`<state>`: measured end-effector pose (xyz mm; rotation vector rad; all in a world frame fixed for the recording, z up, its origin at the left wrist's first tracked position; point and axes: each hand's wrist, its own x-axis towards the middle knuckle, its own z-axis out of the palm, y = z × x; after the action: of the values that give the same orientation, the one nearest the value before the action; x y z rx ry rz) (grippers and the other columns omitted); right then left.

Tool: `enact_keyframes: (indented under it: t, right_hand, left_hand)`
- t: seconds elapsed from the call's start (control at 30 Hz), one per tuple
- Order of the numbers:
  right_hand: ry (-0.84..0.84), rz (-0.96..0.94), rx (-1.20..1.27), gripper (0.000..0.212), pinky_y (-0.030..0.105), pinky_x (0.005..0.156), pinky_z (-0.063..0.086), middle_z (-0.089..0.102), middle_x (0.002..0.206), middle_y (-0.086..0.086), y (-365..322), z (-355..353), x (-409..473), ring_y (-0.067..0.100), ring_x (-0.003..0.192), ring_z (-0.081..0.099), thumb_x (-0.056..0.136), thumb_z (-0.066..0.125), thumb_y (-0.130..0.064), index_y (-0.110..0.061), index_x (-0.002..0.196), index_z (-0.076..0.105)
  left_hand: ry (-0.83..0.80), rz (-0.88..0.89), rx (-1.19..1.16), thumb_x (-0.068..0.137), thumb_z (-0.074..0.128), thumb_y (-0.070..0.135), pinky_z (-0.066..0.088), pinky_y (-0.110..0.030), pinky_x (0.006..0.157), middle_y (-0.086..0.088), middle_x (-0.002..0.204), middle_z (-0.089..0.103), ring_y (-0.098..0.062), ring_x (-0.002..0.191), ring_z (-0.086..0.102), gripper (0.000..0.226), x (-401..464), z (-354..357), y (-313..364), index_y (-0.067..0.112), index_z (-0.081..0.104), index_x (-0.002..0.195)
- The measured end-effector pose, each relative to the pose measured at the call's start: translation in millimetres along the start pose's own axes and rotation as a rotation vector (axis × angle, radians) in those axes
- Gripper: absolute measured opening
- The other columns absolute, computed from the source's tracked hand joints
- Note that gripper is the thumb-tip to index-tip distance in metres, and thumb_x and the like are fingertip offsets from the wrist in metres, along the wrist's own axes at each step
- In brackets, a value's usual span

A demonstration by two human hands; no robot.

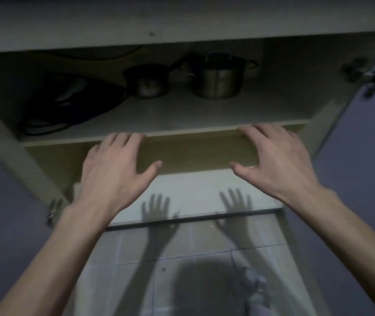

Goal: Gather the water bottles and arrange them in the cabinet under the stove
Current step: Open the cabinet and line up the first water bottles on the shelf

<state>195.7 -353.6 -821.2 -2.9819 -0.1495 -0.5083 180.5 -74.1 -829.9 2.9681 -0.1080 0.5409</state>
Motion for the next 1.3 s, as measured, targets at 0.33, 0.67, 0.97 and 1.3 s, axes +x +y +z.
enact_keyframes:
  t: [0.33,0.67,0.97,1.3]
  right_hand:
    - [-0.034,0.216,0.043,0.075,0.05,0.099,0.048,0.059,0.143,0.008,100.9,26.5,-46.1,0.035,0.134,0.05,0.084,0.067,-0.057,-0.028,0.151,0.049]
    - [-0.326,0.405,0.263,0.076,0.049,0.102,0.05,0.058,0.145,0.005,132.8,212.4,-151.9,0.034,0.132,0.054,0.087,0.066,-0.061,-0.027,0.152,0.047]
    - [-0.714,0.747,0.393,0.085,0.046,0.098,0.051,0.057,0.146,0.012,123.9,347.5,-246.1,0.038,0.13,0.057,0.087,0.071,-0.059,-0.022,0.155,0.038]
    - [-0.768,0.768,0.356,0.083,0.045,0.088,0.052,0.052,0.132,0.008,99.5,388.4,-270.5,0.036,0.121,0.058,0.082,0.071,-0.07,-0.021,0.142,0.041]
  left_hand:
    - [-0.107,0.277,-0.133,0.095,0.057,0.064,0.047,-0.053,0.102,-0.007,0.152,0.056,-0.032,0.142,0.048,0.069,24.2,91.5,107.4,0.022,0.049,0.15]
    - [-0.485,0.396,-0.304,0.075,0.053,0.06,0.047,-0.044,0.105,0.006,0.152,0.055,-0.022,0.141,0.049,0.08,-52.3,259.1,108.7,0.034,0.049,0.151]
    - [-0.905,0.285,-0.76,0.075,0.077,0.041,0.048,-0.047,0.114,0.023,0.154,0.049,-0.004,0.142,0.05,0.082,-153.1,346.8,94.5,0.052,0.038,0.147]
    - [-0.84,0.202,-0.941,0.079,0.087,0.042,0.04,-0.001,0.092,0.045,0.136,0.05,0.017,0.125,0.053,0.075,-166.1,364.0,113.4,0.061,0.039,0.134]
